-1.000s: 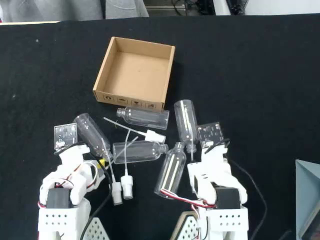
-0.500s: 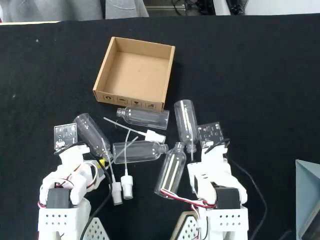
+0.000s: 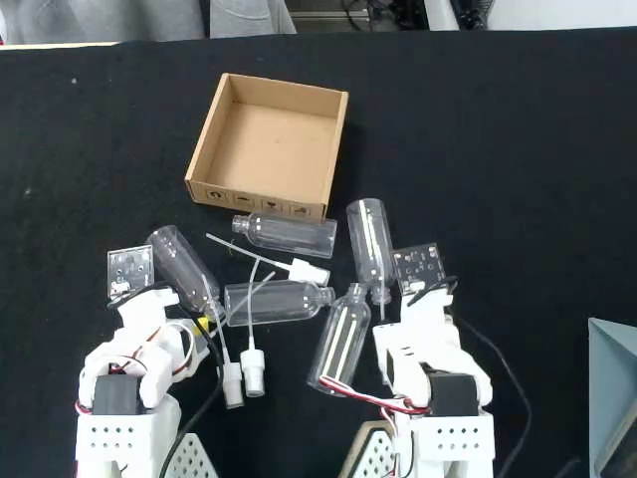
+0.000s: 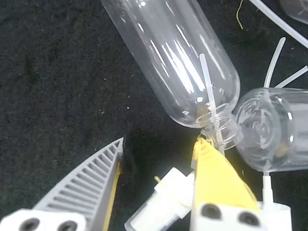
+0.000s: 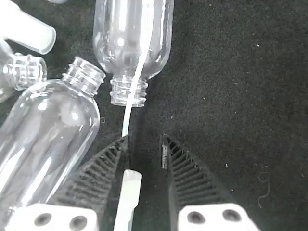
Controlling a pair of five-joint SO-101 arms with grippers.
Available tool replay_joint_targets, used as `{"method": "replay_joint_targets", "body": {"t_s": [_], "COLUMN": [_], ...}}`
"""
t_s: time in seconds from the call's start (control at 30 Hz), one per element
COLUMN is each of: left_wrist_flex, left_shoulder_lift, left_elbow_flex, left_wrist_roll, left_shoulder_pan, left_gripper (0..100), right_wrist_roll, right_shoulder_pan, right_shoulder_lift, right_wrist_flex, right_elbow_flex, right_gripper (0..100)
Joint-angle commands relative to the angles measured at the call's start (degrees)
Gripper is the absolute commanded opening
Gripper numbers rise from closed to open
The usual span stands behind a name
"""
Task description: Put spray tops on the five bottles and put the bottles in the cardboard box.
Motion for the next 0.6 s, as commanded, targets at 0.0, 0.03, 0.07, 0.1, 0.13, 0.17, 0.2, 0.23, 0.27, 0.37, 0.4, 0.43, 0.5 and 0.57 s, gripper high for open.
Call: {"method": "replay_joint_targets", "body": {"t_s": [0.0, 0.03, 0.07, 0.1, 0.13, 0.17, 0.2, 0.23, 0.27, 0.37, 0.4, 0.43, 0.5, 0.57], "left_wrist_flex": [0.18, 0.18, 0.18, 0.18, 0.18, 0.18, 0.18, 0.18, 0.09, -0.35, -0.35, -0.35, -0.35, -0.35], "left_shoulder_lift": [-0.35, -0.35, -0.44, -0.44, -0.44, -0.44, -0.44, -0.53, -0.53, -0.62, -0.62, -0.62, -0.62, -0.62], "left_elbow_flex": [1.36, 1.36, 1.36, 1.36, 1.36, 1.36, 1.36, 1.36, 1.36, 1.27, 1.01, 0.13, -1.8, -3.12], "left_wrist_roll": [-0.44, -0.44, -0.44, -0.44, -0.44, -0.53, -0.53, -0.53, -0.53, -0.62, -0.62, -0.7, -2.11, -2.9], "left_shoulder_pan": [0.75, 0.75, 0.75, 0.75, 0.75, 0.75, 0.75, 0.75, 0.75, 0.75, 0.84, 0.84, 0.13, 0.13], "left_gripper": [21, 21, 21, 21, 21, 21, 21, 21, 22, 22, 22, 22, 22, 21], "right_wrist_roll": [-0.53, -0.53, -0.53, -0.53, -0.53, -0.53, -0.53, -0.53, -0.44, -0.09, -0.09, -0.09, -0.09, -0.09], "right_shoulder_pan": [1.32, 1.32, 1.32, 1.32, 1.32, 1.32, 1.32, 1.32, 1.41, 2.99, 4.31, 5.89, 9.05, 11.69], "right_shoulder_lift": [-5.49, -5.49, -5.49, -5.49, -5.49, -5.49, -5.49, -5.49, -5.49, -5.41, -5.41, -5.41, -5.41, -5.41], "right_wrist_flex": [0.35, 0.35, 0.35, 0.35, 0.35, 0.35, 0.35, 0.35, 0.35, 0.35, 0.35, 0.35, 0.35, 0.35], "right_elbow_flex": [-0.13, -0.13, -0.13, -0.13, -0.13, -0.13, -0.13, -0.13, -0.13, -0.13, -0.13, -0.13, -0.22, -0.31], "right_gripper": [6.7, 6.7, 6.7, 6.7, 6.7, 6.7, 6.7, 6.7, 6.7, 6.7, 6.7, 6.7, 6.7, 6.7]}}
